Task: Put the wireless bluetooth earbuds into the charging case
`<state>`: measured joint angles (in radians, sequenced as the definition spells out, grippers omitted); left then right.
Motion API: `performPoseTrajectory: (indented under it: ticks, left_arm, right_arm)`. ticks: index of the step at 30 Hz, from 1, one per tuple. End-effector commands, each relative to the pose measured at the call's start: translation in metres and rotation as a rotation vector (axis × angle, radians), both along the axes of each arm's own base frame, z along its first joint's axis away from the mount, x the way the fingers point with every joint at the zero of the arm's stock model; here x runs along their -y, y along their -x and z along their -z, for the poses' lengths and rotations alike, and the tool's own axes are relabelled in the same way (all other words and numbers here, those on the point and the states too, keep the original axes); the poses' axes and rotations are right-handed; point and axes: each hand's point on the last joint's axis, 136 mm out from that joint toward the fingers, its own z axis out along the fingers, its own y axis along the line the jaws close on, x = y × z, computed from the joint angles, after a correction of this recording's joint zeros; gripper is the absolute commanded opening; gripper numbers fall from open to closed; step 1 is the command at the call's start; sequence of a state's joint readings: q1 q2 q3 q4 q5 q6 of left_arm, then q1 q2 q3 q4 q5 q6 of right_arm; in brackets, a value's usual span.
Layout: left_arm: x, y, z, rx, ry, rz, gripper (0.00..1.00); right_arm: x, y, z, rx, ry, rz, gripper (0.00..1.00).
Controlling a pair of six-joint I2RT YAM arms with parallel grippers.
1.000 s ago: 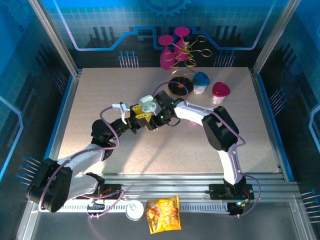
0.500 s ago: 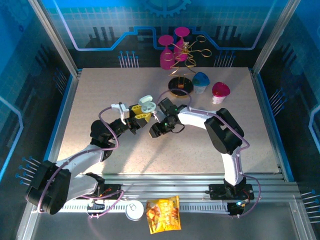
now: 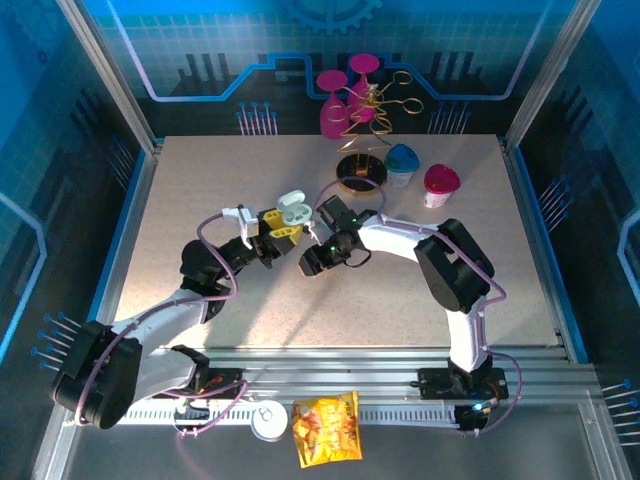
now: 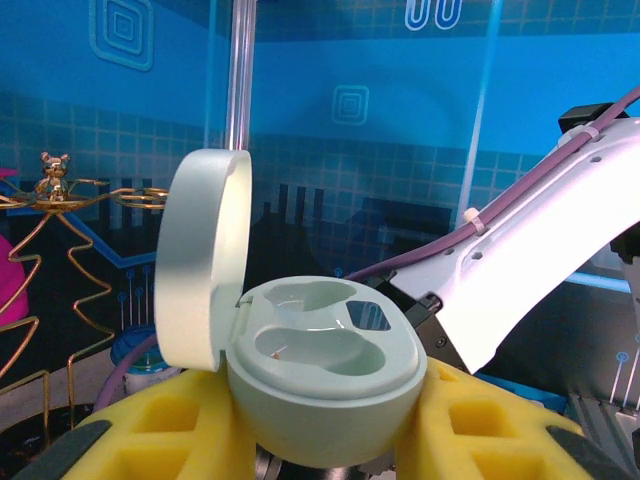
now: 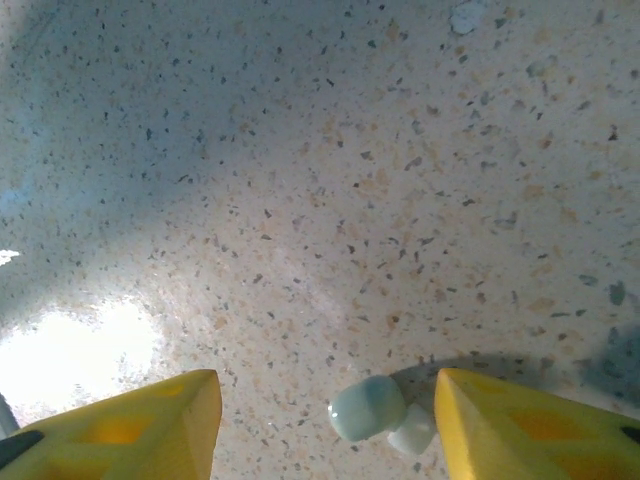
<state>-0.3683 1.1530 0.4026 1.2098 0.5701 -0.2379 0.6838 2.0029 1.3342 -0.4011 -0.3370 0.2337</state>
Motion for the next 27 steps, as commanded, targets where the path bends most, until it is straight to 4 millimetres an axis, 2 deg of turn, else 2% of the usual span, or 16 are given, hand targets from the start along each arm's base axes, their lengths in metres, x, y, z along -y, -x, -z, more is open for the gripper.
performPoseTrajectory:
  ticks: [1, 13, 19, 21, 27]
  left_arm:
    - [-0.002, 0.003, -0.006, 0.027, 0.014, 0.005, 0.18]
    - [-0.001, 0.002, -0.006, 0.028, 0.012, 0.007, 0.18]
    - [-0.001, 0.003, -0.007, 0.029, 0.019, 0.009, 0.18]
    - [-0.001, 0.003, -0.007, 0.030, 0.019, 0.010, 0.18]
    - [0.000, 0.002, -0.007, 0.031, 0.018, 0.011, 0.18]
  right_arm:
    - [0.006, -0.003, 0.012, -0.015, 0.035, -0.023, 0.57]
    - [0.017, 0.043, 0.005, -0.094, 0.021, -0.047, 0.51]
    - [0.006, 0.058, -0.010, -0.105, -0.060, -0.064, 0.51]
    - [0.004, 0.058, -0.015, -0.094, -0.087, -0.061, 0.51]
    - [0.015, 0.029, -0.014, -0.002, -0.049, -0.001, 0.55]
